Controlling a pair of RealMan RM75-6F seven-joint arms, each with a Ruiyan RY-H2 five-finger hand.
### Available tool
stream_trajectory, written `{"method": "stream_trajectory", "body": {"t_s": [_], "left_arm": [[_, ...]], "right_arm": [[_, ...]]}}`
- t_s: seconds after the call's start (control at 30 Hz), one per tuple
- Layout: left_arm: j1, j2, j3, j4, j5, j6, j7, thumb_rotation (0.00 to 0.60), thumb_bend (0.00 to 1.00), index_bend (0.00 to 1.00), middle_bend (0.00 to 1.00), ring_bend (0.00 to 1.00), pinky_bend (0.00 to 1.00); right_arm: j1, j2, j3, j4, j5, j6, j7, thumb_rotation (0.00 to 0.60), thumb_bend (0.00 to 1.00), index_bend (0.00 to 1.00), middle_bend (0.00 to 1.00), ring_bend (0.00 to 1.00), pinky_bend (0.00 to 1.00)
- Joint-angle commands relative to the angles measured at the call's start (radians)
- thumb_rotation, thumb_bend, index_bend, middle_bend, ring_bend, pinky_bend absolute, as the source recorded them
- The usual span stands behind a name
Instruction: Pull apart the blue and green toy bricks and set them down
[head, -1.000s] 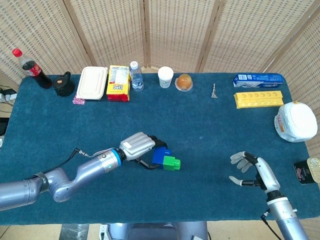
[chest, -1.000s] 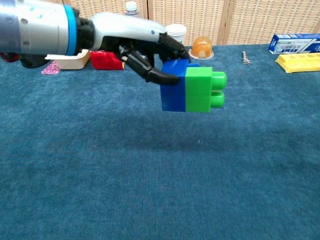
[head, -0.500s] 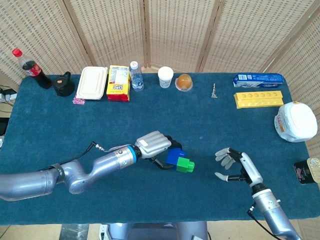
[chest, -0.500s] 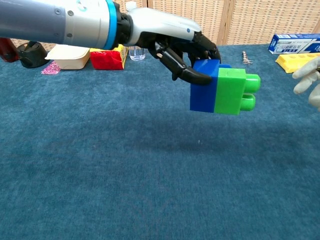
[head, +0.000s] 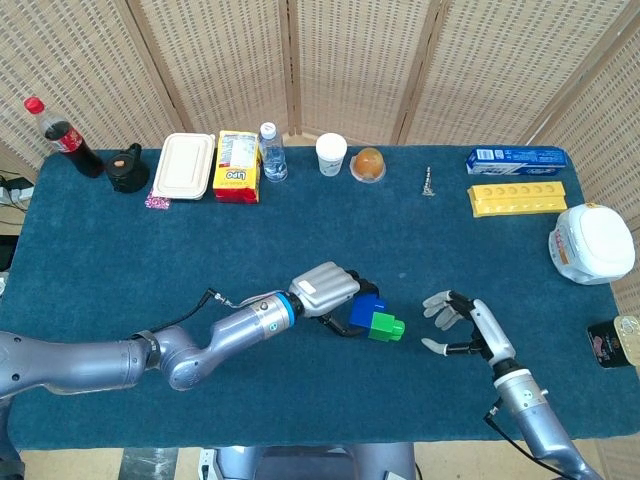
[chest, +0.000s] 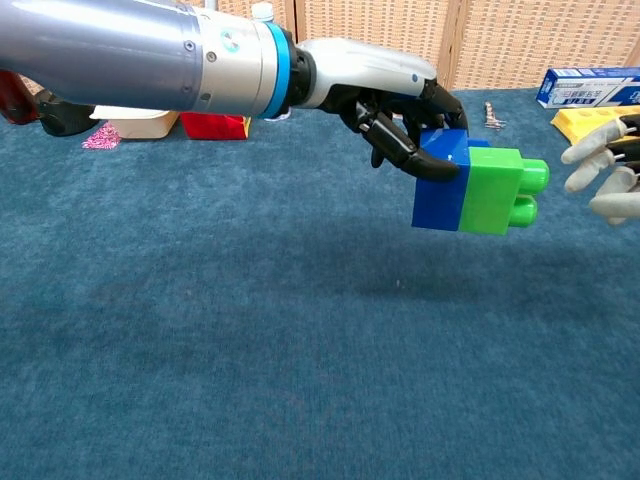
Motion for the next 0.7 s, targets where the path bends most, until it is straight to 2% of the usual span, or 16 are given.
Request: {"method": "stream_trajectory", "body": {"t_s": [0.03, 0.3, 0.7], "left_arm": [[-0.017, -0.013, 0.01, 0.006, -0.034, 0.018, 0.021, 0.3, 0.49, 0.53, 0.36, 0.31, 0.45], [-0.047, -0.062, 0.018, 0.032, -0.124, 0.06, 0.051, 0.297, 0.49, 0.53, 0.36, 0.31, 0.45], [-0.082, -0.107, 0.022, 0.047, -0.202, 0.09, 0.079, 0.29, 0.49, 0.53, 0.36, 0.31, 0.45]], "right_arm": [[0.003, -0.002, 0.0, -0.003, 0.005, -0.003, -0.008, 0.6, 0.21, 0.37, 0.44, 0.5, 0.46], [0.023, -0.028, 0.009, 0.009, 0.048, -0.02, -0.07, 0.6, 0.21, 0.37, 0.44, 0.5, 0.45], [0.043, -0.071, 0.029, 0.029, 0.115, -0.029, -0.143, 0.6, 0.21, 0.37, 0.44, 0.5, 0.45]]}}
